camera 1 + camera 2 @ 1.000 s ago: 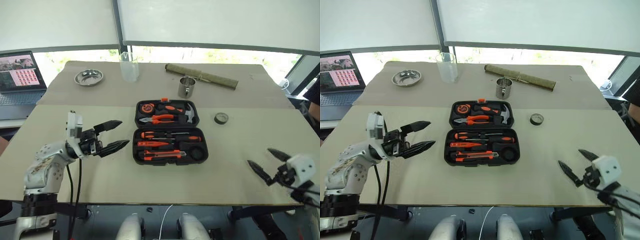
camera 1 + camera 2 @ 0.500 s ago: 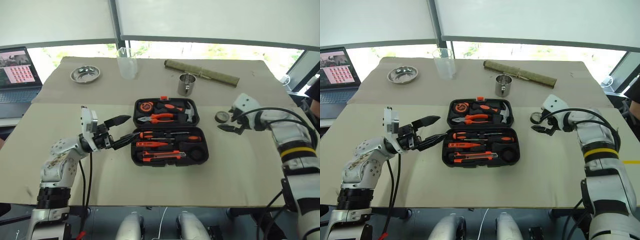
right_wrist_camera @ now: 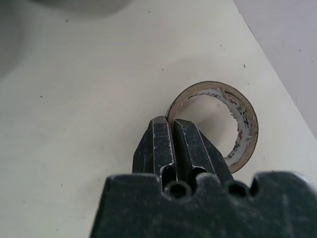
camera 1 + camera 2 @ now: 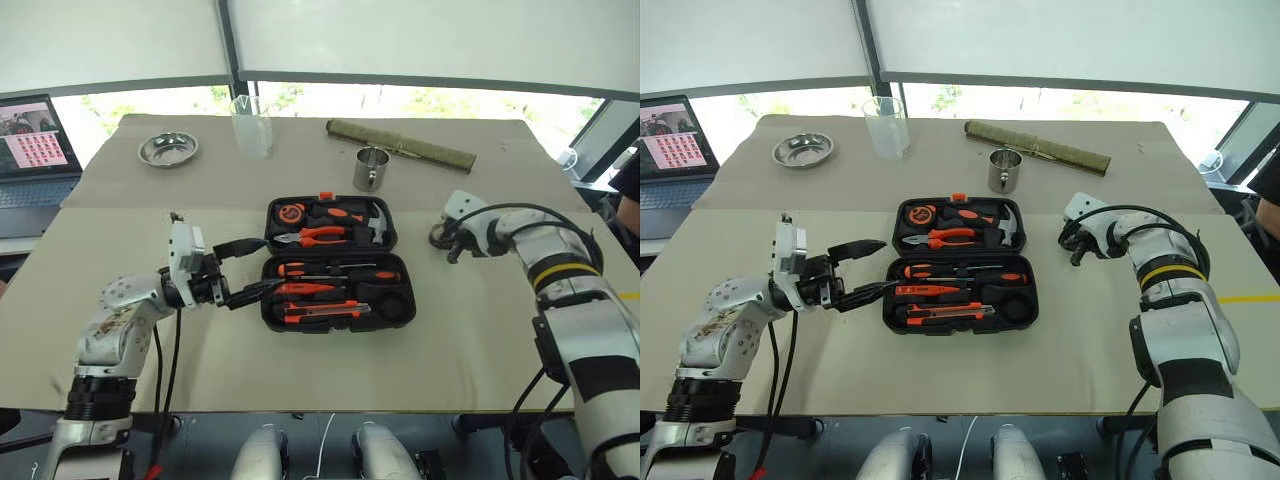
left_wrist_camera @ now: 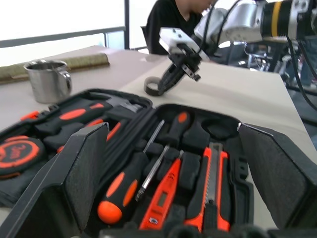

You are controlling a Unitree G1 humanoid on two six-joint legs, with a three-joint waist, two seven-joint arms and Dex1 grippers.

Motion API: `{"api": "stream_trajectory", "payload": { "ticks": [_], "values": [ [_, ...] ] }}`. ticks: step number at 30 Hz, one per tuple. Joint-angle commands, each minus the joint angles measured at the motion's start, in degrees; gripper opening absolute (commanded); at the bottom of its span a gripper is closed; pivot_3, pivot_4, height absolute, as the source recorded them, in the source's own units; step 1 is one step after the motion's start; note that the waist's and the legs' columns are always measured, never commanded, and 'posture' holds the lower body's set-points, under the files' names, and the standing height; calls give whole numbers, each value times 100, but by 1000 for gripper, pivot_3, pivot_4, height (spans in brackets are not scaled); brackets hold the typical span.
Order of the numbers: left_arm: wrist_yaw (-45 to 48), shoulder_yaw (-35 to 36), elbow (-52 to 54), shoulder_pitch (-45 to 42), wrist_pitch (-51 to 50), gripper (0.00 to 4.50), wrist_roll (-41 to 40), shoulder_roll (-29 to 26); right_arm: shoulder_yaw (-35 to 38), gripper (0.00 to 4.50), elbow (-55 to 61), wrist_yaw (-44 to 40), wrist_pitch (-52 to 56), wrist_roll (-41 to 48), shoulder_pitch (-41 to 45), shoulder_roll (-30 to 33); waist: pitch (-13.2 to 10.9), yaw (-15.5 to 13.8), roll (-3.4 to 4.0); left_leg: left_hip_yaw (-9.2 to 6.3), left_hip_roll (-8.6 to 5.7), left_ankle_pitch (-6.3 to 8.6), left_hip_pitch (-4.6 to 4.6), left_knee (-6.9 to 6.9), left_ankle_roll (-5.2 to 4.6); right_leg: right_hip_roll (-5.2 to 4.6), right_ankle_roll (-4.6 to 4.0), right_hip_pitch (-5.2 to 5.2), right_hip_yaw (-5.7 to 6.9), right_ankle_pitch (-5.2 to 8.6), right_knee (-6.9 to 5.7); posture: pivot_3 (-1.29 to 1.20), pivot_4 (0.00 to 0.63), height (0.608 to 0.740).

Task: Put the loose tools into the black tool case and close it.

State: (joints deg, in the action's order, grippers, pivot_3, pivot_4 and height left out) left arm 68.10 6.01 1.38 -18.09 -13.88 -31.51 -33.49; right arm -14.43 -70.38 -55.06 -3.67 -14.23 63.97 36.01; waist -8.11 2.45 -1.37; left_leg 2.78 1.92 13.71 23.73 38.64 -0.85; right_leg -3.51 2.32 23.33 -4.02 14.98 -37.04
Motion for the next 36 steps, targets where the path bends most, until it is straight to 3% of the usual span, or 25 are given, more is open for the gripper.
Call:
{"api": "stream_trajectory", "payload": {
  "ticks": [1,4,7,9,12,18,25,27,29,33,34,36],
  "values": [
    [294,-16,190,90,400,4500,159,-227,529,49,866,-1616,48,834,249,248,-10,0,7,0,0,0,0,0,0,0,0,0,0,0,1,0,150,740],
    [578,-58,175,281,728,4500,282,-391,641,49,2316,-2771,1207,1426,-60,403,-27,10,33,0,3,0,1,-1,0,2,0,2,0,0,-4,0,150,740],
    [824,-112,279,562,904,4500,291,-511,366,49,5166,-3441,3100,2062,-1076,862,-27,-35,33,-12,13,1,2,-3,-2,3,0,2,9,0,-6,0,150,740],
    [875,-151,343,682,942,4500,280,-544,257,49,6517,-3347,3965,2318,-1685,1044,-27,-86,32,-26,17,6,4,-3,-4,4,0,-3,18,0,-8,0,150,740],
    [830,-192,349,740,976,4500,295,-520,140,49,7524,-2890,4494,2382,-2367,1077,-27,-154,31,-25,12,6,7,12,-3,-2,0,0,14,1,-3,0,150,740],
    [820,-260,292,822,1087,4500,342,-490,-251,49,7888,-2368,4428,2091,-2954,1190,-28,-173,30,-19,0,1,4,29,2,1,2,-6,12,-2,-5,0,150,740],
    [852,-193,109,841,1250,4500,379,-533,-684,49,7518,-2200,3929,1591,-2931,1565,-29,-168,29,-16,2,1,1,28,2,8,2,-7,12,-2,-4,0,150,740],
    [780,-124,108,854,1168,4500,296,-520,-626,761,7560,-2225,4010,1752,-2856,1520,-29,-174,26,-15,2,1,-2,29,2,7,2,-11,11,-2,-4,0,150,740],
    [649,-26,138,862,1036,4500,206,-515,-555,1181,7515,-2403,3808,1941,-2759,1488,-30,-183,24,-15,1,1,-2,31,2,6,2,-13,11,-2,-4,0,150,740],
    [196,177,145,775,614,4500,50,-519,15,2653,7138,-2851,3304,2646,-2601,1365,-34,-173,19,-19,2,2,1,28,1,7,2,-9,12,-2,-3,0,150,740],
    [-54,242,53,689,474,4500,100,-511,201,2653,6952,-2964,3346,2848,-2500,1365,-34,-172,19,-21,3,2,2,28,1,8,2,-8,12,-2,-3,0,150,740],
    [-463,351,-70,569,208,3983,160,-494,430,2693,6646,-3145,3471,3115,-2345,1418,-36,-174,15,-21,3,2,1,28,0,8,2,-9,12,-2,-4,0,150,740]
  ]
}}
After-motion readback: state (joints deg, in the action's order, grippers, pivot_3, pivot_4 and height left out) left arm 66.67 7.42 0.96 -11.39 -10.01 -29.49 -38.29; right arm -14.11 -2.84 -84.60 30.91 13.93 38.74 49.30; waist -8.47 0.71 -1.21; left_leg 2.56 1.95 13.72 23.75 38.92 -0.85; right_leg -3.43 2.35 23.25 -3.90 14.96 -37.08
